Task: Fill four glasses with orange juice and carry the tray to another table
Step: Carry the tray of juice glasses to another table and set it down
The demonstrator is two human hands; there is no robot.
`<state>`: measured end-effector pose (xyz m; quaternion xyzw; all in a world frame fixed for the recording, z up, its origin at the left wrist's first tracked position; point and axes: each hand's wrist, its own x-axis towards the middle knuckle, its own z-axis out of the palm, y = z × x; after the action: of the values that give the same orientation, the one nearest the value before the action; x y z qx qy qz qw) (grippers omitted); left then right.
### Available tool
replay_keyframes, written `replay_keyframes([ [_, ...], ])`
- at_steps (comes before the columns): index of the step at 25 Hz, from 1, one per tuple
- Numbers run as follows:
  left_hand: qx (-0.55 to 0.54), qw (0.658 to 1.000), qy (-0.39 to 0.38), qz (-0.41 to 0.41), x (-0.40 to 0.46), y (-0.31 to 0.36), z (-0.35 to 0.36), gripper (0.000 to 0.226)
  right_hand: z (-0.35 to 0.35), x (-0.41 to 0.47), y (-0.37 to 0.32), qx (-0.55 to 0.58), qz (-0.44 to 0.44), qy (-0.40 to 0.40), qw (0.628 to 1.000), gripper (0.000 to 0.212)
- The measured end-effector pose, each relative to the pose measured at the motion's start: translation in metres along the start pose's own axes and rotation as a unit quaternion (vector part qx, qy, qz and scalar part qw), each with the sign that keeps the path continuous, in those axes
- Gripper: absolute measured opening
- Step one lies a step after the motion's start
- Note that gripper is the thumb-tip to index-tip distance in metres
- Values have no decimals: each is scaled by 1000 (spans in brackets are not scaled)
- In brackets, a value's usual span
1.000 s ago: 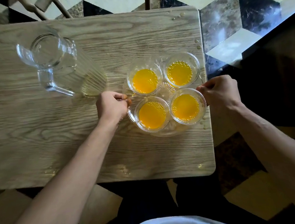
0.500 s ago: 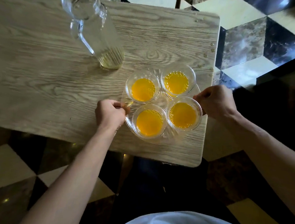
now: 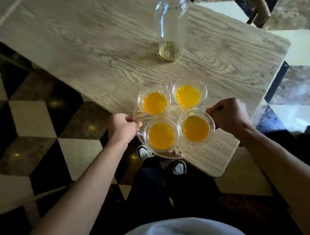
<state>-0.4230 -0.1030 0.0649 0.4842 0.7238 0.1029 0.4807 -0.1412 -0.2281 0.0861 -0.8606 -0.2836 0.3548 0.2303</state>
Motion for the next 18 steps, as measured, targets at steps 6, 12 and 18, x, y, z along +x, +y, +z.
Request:
replay_keyframes([
  [6, -68, 995, 62, -43, -17, -25, -52, 11, 39, -3, -50, -42, -60, -44, 996, 15],
  [12, -92, 986, 115, -77, -17, -52, -110, 15, 82, -11, -102, -87, -112, -72, 987, 14],
  [18, -128, 975, 147, -106, 1, -91, -171, 16, 137, -23, -165, -129, -155, -98, 975, 17],
])
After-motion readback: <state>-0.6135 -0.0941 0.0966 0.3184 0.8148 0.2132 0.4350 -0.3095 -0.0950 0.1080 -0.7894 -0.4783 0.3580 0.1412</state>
